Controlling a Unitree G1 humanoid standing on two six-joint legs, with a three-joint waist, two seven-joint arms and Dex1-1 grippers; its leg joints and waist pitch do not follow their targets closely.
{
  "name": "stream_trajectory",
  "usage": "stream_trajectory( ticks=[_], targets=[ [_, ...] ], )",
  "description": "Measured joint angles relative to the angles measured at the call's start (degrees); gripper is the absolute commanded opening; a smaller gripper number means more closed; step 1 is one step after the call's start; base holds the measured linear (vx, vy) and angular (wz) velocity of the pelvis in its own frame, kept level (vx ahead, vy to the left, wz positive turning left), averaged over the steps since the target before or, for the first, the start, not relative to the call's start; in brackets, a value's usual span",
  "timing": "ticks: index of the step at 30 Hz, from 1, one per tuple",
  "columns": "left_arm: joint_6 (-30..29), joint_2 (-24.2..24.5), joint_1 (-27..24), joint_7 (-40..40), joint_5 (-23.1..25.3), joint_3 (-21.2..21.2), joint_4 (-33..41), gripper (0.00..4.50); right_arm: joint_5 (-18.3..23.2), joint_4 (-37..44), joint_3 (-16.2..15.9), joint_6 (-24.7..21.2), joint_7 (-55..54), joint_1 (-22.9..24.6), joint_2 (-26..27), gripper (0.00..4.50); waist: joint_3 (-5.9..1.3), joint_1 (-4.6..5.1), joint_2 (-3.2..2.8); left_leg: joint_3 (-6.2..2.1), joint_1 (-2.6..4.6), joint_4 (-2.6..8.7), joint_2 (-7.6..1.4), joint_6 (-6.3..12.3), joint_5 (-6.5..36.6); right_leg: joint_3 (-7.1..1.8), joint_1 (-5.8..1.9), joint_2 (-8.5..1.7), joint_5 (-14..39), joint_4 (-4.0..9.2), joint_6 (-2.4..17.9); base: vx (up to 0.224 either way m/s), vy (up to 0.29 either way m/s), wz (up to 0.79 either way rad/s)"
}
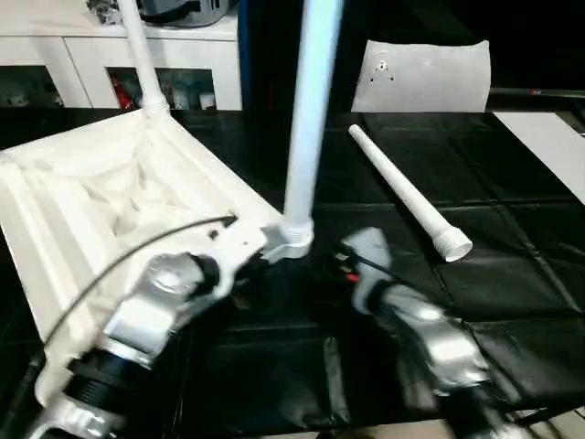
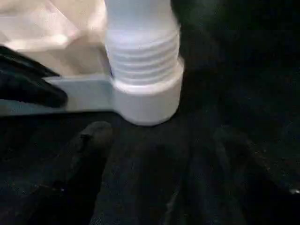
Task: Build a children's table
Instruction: Rotate leg to tighten
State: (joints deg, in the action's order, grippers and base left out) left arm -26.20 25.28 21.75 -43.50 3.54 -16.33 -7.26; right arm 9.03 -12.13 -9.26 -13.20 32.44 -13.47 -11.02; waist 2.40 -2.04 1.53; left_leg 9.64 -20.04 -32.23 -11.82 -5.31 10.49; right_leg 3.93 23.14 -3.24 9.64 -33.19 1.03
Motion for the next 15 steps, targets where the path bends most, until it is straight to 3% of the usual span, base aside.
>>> stream_trajectory(
  ticks=[6, 15],
  targets=[
    [8.87, 4.31, 0.98, -8.15, -1.64, -0.54, -4.78, 0.00, 2.58, 3.31, 1.56, 0.32, 8.62, 0.38, -5.91, 4.36, 0.04, -0.47, -0.12, 0.01, 0.02, -0.03, 0.00, 0.01, 0.01, 0.02, 0.00, -0.02, -0.02, 0.00, 0.03, 0.000, 0.000, 0.00],
    [19.98, 7.44, 3.34, -20.25, -2.67, -3.07, -10.55, 0.00, 2.53, 2.87, -2.50, 4.10, 22.73, -4.41, -12.48, 4.36, 0.03, -2.78, -0.12, 0.09, 0.03, -0.20, 0.02, 0.03, 0.01, 0.02, -0.08, -0.10, -0.21, -0.02, 0.37, 0.000, 0.000, 0.00]
  ],
)
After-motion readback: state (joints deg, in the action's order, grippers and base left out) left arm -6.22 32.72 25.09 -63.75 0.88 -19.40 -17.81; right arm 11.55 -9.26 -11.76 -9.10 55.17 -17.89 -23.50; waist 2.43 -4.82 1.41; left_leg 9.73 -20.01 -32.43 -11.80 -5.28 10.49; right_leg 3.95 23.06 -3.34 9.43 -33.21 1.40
